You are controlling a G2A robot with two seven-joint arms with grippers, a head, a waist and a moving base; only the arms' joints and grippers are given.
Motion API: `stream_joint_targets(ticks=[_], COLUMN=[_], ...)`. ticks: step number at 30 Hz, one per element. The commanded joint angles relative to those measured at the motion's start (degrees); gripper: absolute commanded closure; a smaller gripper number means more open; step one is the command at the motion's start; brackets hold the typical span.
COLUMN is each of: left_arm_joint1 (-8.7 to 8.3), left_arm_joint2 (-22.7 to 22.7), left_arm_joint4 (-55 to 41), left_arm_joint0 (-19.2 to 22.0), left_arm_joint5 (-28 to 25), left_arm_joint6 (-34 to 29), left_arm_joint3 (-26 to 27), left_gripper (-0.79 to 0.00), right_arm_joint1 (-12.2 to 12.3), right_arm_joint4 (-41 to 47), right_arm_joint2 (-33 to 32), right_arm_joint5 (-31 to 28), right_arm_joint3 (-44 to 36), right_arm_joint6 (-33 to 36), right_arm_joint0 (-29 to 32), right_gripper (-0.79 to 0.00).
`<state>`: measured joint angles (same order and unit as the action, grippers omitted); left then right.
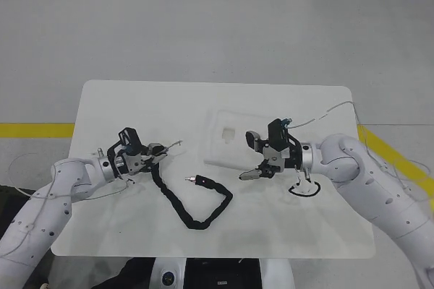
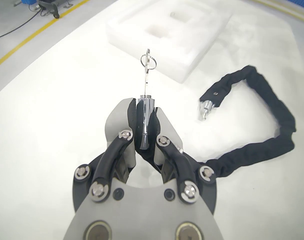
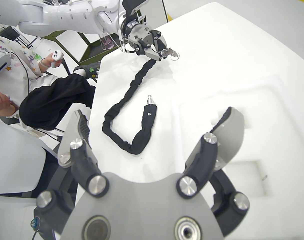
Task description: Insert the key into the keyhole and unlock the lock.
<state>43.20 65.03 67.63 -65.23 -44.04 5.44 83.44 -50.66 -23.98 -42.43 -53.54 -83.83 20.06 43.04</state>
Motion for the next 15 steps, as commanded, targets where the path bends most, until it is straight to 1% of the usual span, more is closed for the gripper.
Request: stream_joint_targets(ticks=[1, 4, 7, 8, 9, 10, 11, 15], left_arm_joint1=[0.21, 0.58, 1.02, 1.14, 1.27, 1.4, 1.52, 1.71], left_arm_joint2=[-0.4, -1.0, -1.7, -1.9, -2.1, -2.3, -2.3, -1.4], left_arm_joint4=[0.0, 0.2, -0.7, -0.7, -0.8, -1.1, -1.4, -2.0], left_arm_joint0=[0.5, 1.4, 2.1, 2.3, 2.5, 2.7, 2.9, 3.6], left_arm_joint5=[1.6, 3.3, 3.6, 3.5, 3.4, 3.0, 2.7, 1.2], left_arm_joint6=[-5.5, -10.4, -11.7, -11.8, -11.8, -11.5, -10.9, -6.6], left_arm_joint3=[1.4, 2.6, 2.8, 2.7, 2.5, 2.3, 1.9, -0.3], left_gripper=[0.0, 0.0, 0.0, -0.182, -0.329, -0.65, -0.785, -0.785], right_arm_joint1=[0.2, 0.5, 0.7, 0.7, 0.8, 0.8, 0.8, 0.6], right_arm_joint4=[-0.4, -1.1, -2.1, -2.5, -2.9, -3.4, -3.8, -5.2], right_arm_joint2=[-1.1, -2.4, -3.7, -4.1, -4.5, -4.8, -5.2, -6.2], right_arm_joint5=[-0.1, -0.2, -0.5, -0.5, -0.4, -0.3, -0.3, -0.4], right_arm_joint3=[0.0, -0.1, -0.2, -0.2, -0.2, -0.1, 0.0, 0.6], right_arm_joint6=[-0.3, -0.8, -1.5, -1.8, -2.2, -2.5, -2.8, -4.4], right_arm_joint0=[0.8, 1.9, 2.8, 3.0, 3.3, 3.6, 3.8, 4.5], right_gripper=[-0.785, -0.785, -0.785, -0.785, -0.785, -0.785, -0.785, -0.785])
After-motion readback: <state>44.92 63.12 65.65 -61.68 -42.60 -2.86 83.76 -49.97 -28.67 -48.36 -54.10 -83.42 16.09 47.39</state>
